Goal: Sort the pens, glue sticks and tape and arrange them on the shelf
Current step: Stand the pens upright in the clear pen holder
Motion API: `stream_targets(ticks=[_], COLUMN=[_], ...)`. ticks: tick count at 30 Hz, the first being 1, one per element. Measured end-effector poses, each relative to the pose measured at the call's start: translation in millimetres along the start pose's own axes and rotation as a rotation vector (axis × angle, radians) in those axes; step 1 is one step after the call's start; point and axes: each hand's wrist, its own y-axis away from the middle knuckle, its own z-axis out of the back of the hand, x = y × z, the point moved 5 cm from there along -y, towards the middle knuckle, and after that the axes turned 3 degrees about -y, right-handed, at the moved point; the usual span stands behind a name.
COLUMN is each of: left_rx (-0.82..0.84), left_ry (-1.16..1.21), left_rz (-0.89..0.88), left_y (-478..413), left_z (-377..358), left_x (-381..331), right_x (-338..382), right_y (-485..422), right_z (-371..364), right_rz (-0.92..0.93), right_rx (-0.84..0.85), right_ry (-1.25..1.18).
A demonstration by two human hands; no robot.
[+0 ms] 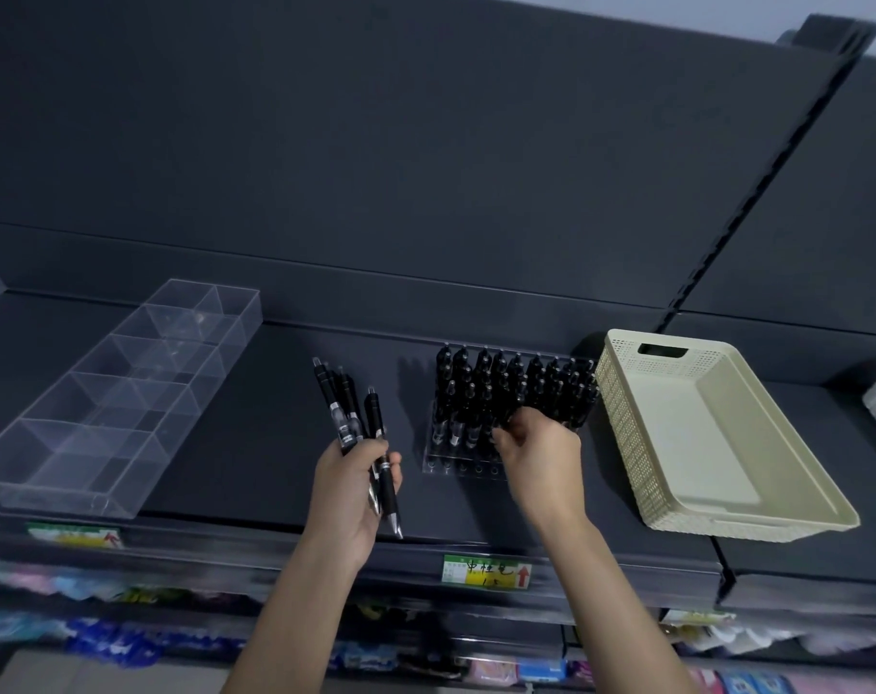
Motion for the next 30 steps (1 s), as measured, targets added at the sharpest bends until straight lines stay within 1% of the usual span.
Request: stream_targets(ticks=[5,10,12,13,15,17,19,22,25,28,30], left_rx=[0.036,0.12,0.162,0.184,0.231,0.273,0.321,0.375,0.363,0.295,0.255], left_ry=[-0.088,-0.084,-0.093,-0.098,-0.108,-0.155,-0.236,-0.306,-0.355,-0.378,-0.355], left_rz=[-0.031,-0.073,-0.092,-0.097,-0.104,-0.121,-0.139,-0.142,-0.146,-0.151,-0.136], left_y=[4.0,10.6,13.8,15.6,19.3,22.9,26.0,28.0,25.7,19.9,16.5], left_z=[1.1,-5.6,-9.7,-12.2,-18.7,-27.2,-36.3,-45.0,-46.0,-41.5,-37.8], left_x=[-2.0,-5.0,-7.0,-7.6,-7.1,-4.9,-1.3,4.6,7.2,7.0,7.5], right_x=[-3.2,-11.1,-13.1,-11.5,-2.7,12.6,23.2,22.6,14.3,4.6,-2.9], right_y=[2.4,3.4,9.3,12.6,17.4,20.6,20.9,20.2,20.3,15.4,9.0], right_z=[-10.9,-8.2,-3.1,-0.2,4.1,9.1,12.8,13.9,20.3,37.1,48.5], right_rz=[-0.002,-0.035,-0.07,-0.098,-0.134,-0.119,-0.082,-0.092,-0.131,-0.177,-0.165], right_rx=[0.048,0.052,0.034,0.036,0.088,0.175,0.246,0.28,0.227,0.083,-0.035], right_ry=[0.059,-0.007,-0.136,-0.239,-0.497,-0.721,-0.803,-0.795,-0.816,-0.887,-0.824])
